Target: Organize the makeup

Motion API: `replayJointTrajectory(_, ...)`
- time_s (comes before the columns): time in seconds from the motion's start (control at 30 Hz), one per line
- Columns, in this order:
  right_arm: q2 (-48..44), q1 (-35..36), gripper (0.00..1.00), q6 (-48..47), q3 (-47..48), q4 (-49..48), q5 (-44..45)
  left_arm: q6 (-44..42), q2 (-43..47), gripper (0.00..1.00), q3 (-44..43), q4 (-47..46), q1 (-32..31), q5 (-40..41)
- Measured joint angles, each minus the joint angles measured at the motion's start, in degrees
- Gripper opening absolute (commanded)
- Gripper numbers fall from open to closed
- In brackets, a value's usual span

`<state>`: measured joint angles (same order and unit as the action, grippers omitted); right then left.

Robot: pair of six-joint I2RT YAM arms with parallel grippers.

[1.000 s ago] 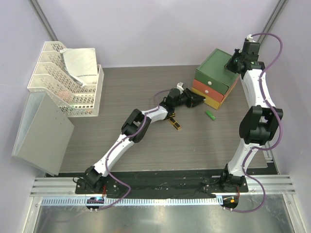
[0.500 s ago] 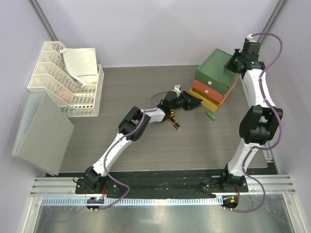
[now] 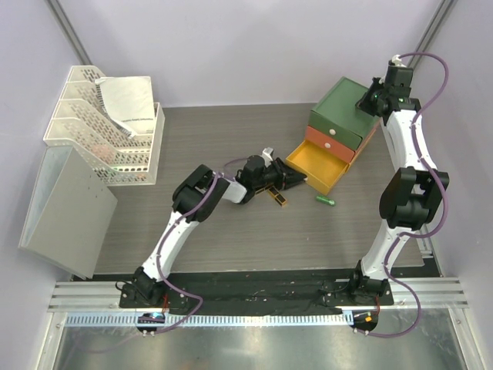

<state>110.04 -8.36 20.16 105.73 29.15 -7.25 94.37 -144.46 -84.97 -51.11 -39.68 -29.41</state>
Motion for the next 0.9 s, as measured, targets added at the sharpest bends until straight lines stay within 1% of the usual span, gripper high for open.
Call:
replayJointTrajectory(0.03, -0.02, 0.00, 0.01, 0.00, -0.07, -0.09, -0.09, -0.11, 0.48, 0.11, 0.94, -0.42, 0.13, -0.31)
replayJointTrajectory(0.07, -0.02, 0.00, 0.01, 0.02, -0.17, -0.26, -0.15, -0.20, 0.66, 0.20, 1.36, -0.68, 0.24, -0.55)
replayJointTrajectory(0.13, -0.02, -0.02, 0.01, 0.09, -0.28, -0.59, -0.33, -0.39, 0.68, 0.30, 1.42, -0.92, 0.39, -1.09)
replayJointTrajectory(0.17, -0.02, -0.02, 0.01, 0.11, -0.33, -0.70, -0.37, -0.57, 0.68, 0.37, 1.27, -0.85, 0.46, -1.38)
replayJointTrajectory(0.23, -0.02, -0.02, 0.01, 0.13, -0.42, -0.90, -0.39, -1.14, 0.68, 0.44, 0.55, -0.35, 0.50, -1.97)
replayJointTrajectory(0.27, -0.02, -0.02, 0.01, 0.15, -0.46, -0.96, -0.39, -1.68, 0.68, 0.51, -0.15, -0.15, 0.50, -2.29)
replayJointTrajectory(0.37, -0.02, -0.02, 0.01, 0.15, -0.52, -1.14, -0.39, -3.21, 1.27, 0.57, -2.01, 0.94, 0.70, -3.04)
replayJointTrajectory(0.53, 0.00, -0.02, 0.01, 0.17, -0.50, -1.18, -0.44, -5.14, 5.53, 0.60, -1.90, 2.71, 0.96, -5.11)
replayJointTrajectory(0.63, 0.11, -0.02, 0.01, 0.17, -0.35, -1.11, -0.44, -6.27, 8.87, 0.65, -0.61, 3.13, 1.25, -6.29)
replayJointTrajectory(0.7, 0.26, -0.02, 0.01, 0.17, -0.13, -1.11, -0.52, -7.61, 11.98, 0.66, 1.29, 4.39, 1.64, -7.34)
replayJointTrajectory(0.8, 0.50, -0.02, 0.01, 0.20, 0.13, -1.14, -0.66, -11.78, 15.89, 0.67, 3.43, 9.31, 2.43, -8.94)
replayJointTrajectory(0.9, 0.59, -0.02, 0.01, 0.22, 0.22, -1.25, -0.81, -21.03, 19.12, 0.70, 3.28, 21.27, 3.13, -9.62)
